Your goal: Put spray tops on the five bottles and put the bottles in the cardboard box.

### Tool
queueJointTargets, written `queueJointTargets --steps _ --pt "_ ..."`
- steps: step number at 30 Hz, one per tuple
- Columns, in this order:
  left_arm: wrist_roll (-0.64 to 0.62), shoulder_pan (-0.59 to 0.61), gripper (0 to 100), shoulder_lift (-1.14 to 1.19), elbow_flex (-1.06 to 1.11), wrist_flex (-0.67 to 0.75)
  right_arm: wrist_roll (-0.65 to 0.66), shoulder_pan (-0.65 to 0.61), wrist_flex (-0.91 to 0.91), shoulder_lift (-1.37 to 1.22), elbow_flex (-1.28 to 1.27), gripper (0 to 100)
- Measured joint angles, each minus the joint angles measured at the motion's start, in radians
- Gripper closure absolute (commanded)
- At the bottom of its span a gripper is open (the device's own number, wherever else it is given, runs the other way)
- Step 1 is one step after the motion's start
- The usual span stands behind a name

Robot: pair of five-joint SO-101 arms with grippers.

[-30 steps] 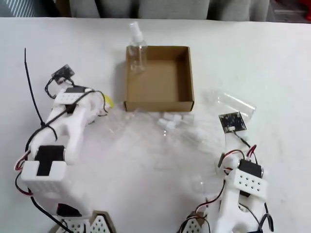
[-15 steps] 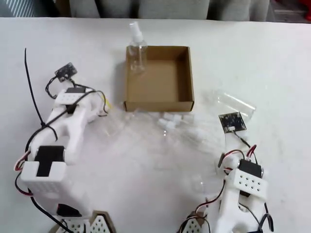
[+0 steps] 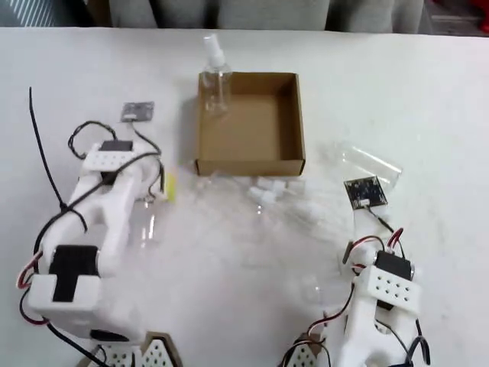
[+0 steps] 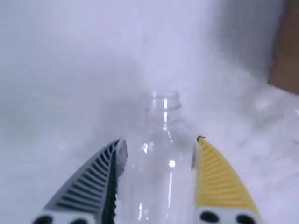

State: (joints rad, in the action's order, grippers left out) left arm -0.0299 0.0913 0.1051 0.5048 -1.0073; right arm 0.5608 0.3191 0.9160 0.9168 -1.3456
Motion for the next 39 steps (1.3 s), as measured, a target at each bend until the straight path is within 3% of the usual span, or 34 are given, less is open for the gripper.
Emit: queueJointTargets --steps 4,11,22,27,39 --pt "0.098 -0.031 92 -0.008 0.018 -0.003 0.000 0.000 0.000 0.000 0.000 98.1" --pt "0.011 -0.040 76 -0.008 0.043 0.018 0.000 0.000 0.000 0.000 0.000 98.1" --pt "-0.026 -0.040 74 -0.008 0.048 0.025 0.000 0.000 0.000 0.000 0.000 98.1" --pt "-0.028 -0.040 63 -0.008 0.046 0.009 0.000 0.000 0.000 0.000 0.000 98.1" --pt "-0.028 -0.040 67 -0.008 0.017 -0.052 0.000 0.000 0.000 0.000 0.000 98.1"
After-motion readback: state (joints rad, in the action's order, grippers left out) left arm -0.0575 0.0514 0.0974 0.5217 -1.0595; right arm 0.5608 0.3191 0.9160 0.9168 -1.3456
